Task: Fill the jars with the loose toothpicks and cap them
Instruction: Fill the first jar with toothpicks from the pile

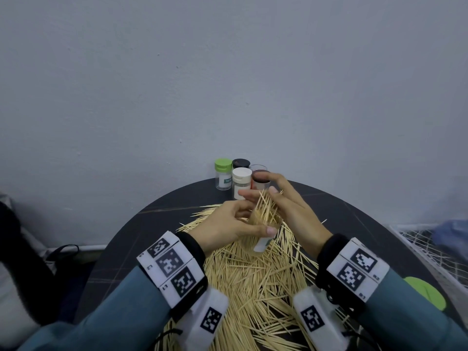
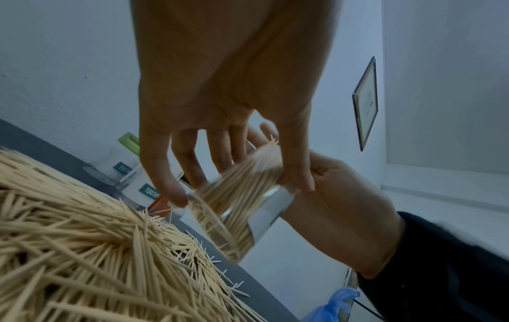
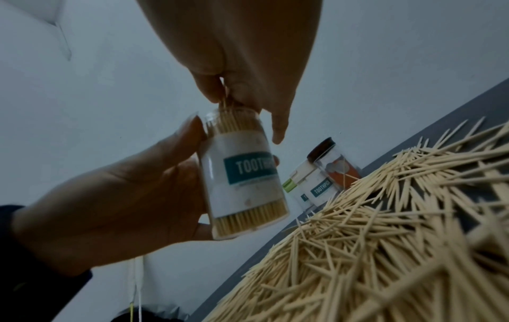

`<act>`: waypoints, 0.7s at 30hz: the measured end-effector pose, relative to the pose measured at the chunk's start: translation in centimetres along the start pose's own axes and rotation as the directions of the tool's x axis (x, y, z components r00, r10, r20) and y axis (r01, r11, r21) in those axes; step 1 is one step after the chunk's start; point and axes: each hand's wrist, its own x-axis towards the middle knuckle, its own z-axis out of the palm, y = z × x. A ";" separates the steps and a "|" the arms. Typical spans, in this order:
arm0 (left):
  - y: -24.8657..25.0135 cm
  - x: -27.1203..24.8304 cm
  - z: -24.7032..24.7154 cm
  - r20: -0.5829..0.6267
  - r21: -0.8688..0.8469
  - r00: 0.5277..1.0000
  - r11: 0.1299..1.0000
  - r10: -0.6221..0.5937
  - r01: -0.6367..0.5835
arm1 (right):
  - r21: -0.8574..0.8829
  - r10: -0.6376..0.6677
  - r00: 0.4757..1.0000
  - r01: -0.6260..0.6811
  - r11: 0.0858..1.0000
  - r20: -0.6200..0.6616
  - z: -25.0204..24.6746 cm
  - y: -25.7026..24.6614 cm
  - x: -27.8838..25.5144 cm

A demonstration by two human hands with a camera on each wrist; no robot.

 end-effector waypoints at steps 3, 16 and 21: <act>0.1 -0.1 -0.1 0.005 -0.027 1.000 1.000 -0.007 0.007 | -0.108 -0.028 0.999 0.030 0.994 0.017 0.1 0.0 0.1; 0.1 0.1 -0.9 -0.059 -0.172 0.998 0.985 -0.026 0.015 | -0.113 -0.063 0.997 0.059 0.992 -0.032 -0.7 -0.1 0.4; 0.0 0.1 -0.8 -0.048 -0.163 0.999 0.986 -0.020 0.012 | -0.210 -0.100 0.995 0.103 0.972 0.027 -1.1 0.1 0.6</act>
